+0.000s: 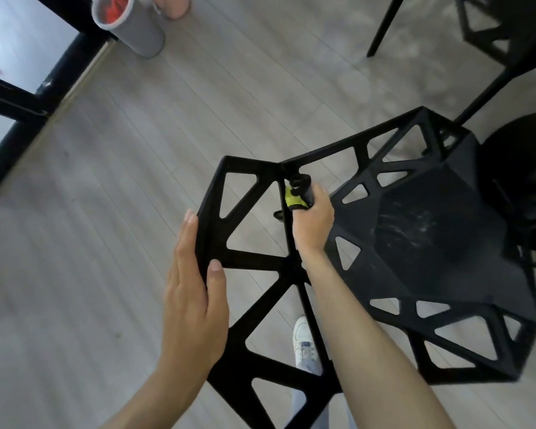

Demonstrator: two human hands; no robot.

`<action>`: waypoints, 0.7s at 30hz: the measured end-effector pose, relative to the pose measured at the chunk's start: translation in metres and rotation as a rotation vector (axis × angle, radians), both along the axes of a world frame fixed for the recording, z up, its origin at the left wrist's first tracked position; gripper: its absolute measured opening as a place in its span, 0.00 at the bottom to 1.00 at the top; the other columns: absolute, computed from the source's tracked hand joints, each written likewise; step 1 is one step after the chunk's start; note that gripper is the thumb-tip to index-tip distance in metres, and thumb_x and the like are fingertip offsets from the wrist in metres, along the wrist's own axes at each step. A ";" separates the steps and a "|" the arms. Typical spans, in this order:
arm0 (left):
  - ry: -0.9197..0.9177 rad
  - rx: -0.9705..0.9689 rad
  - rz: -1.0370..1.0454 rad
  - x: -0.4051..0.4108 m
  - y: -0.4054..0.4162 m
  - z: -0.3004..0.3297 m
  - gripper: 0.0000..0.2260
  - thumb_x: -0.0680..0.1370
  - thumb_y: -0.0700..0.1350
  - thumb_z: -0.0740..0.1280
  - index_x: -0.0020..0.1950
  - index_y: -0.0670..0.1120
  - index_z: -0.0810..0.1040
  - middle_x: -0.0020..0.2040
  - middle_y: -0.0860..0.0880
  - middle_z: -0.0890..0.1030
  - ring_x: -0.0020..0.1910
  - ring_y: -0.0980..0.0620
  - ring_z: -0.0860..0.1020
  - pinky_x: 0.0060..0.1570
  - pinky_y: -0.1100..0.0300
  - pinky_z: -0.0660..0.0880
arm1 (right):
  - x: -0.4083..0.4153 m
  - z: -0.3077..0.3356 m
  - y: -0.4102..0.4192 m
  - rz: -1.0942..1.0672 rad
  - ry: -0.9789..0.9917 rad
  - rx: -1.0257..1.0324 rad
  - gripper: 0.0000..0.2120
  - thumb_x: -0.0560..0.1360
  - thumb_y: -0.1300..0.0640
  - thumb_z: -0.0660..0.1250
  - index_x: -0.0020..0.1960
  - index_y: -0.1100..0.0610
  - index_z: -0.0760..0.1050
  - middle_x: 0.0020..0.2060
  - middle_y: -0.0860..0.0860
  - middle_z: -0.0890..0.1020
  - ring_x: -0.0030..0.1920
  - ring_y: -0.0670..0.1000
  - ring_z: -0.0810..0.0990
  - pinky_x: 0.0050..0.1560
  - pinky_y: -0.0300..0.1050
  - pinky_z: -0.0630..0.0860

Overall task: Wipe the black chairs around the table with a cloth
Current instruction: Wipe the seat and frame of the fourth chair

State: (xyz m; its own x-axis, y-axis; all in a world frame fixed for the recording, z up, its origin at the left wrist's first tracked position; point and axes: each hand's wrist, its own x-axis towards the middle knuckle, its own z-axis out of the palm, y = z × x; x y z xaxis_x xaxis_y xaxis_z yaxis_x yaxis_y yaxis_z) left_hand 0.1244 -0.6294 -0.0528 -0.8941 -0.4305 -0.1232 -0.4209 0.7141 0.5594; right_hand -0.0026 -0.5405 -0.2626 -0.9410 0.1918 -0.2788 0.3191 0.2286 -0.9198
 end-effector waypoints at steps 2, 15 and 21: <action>-0.003 -0.001 -0.010 -0.001 -0.001 -0.001 0.27 0.85 0.47 0.54 0.84 0.54 0.55 0.82 0.61 0.59 0.81 0.63 0.56 0.79 0.60 0.56 | -0.007 0.009 -0.008 -0.029 0.041 -0.010 0.09 0.80 0.48 0.70 0.47 0.54 0.78 0.42 0.46 0.79 0.42 0.44 0.78 0.42 0.42 0.76; 0.014 0.010 -0.008 -0.001 -0.002 -0.002 0.26 0.85 0.47 0.54 0.84 0.53 0.57 0.82 0.62 0.58 0.81 0.63 0.56 0.80 0.54 0.58 | 0.019 -0.061 0.068 0.504 -0.211 0.483 0.12 0.76 0.66 0.66 0.55 0.51 0.77 0.50 0.50 0.81 0.51 0.56 0.79 0.48 0.54 0.77; 0.021 0.046 -0.031 -0.001 -0.002 -0.001 0.25 0.86 0.49 0.54 0.84 0.53 0.57 0.83 0.60 0.57 0.82 0.62 0.55 0.80 0.48 0.60 | 0.077 -0.050 0.103 0.787 -0.224 0.688 0.20 0.72 0.68 0.68 0.57 0.48 0.81 0.52 0.47 0.79 0.58 0.55 0.76 0.44 0.51 0.79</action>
State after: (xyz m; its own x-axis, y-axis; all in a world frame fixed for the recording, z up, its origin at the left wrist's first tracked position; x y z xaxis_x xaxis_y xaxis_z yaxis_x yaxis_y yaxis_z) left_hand 0.1239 -0.6318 -0.0543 -0.9095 -0.3968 -0.1238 -0.3870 0.6997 0.6006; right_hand 0.0740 -0.4379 -0.3126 -0.8094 -0.2657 -0.5237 0.0010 0.8912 -0.4537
